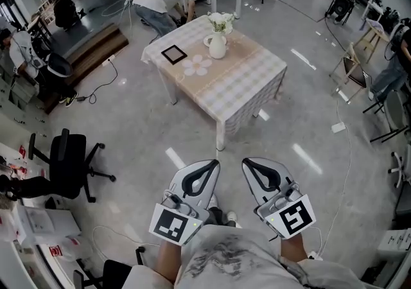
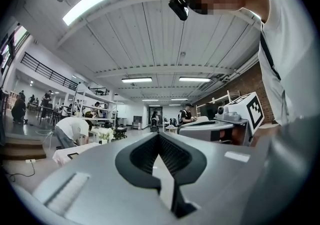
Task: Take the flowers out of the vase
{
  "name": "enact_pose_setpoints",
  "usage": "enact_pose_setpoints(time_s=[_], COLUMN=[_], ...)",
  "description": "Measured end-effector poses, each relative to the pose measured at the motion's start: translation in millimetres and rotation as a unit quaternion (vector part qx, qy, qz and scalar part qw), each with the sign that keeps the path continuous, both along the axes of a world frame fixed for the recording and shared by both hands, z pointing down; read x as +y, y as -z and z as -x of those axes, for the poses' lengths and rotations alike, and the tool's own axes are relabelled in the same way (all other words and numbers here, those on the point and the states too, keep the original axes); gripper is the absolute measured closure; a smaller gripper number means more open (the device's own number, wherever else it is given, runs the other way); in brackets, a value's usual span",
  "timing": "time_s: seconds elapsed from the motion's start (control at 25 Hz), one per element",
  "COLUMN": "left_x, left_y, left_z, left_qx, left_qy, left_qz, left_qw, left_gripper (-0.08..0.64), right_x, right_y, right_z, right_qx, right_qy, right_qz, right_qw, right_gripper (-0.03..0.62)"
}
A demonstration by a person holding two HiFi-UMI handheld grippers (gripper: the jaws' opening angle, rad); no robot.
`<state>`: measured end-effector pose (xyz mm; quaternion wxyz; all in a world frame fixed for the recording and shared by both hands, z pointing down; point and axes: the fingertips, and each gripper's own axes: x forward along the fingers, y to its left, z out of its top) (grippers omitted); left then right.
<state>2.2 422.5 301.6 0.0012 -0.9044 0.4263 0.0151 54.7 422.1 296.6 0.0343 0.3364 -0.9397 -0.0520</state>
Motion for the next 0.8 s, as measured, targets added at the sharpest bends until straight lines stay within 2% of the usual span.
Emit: enact_pose_setpoints(time_s=[0.12, 0.8], left_x=[-12.7, -83.2], left_y=[-10.4, -10.7], left_z=[8.3, 43.7], left_qx=[0.002, 0.004], left_qy=[-0.003, -0.029], left_qz=[0.03, 0.03], left_qw=[0.9995, 0.9991], left_gripper=[0.551, 0.551], right_x=[-15.0, -85.1], right_y=[-4.4, -5.6], right_z=[9.1, 45.7], right_qx=[0.0, 0.001], right_qy=[-0.005, -0.035], right_qz=[0.004, 0.01], right_qw=[1.0, 0.999], right_gripper=[0.577, 0.577])
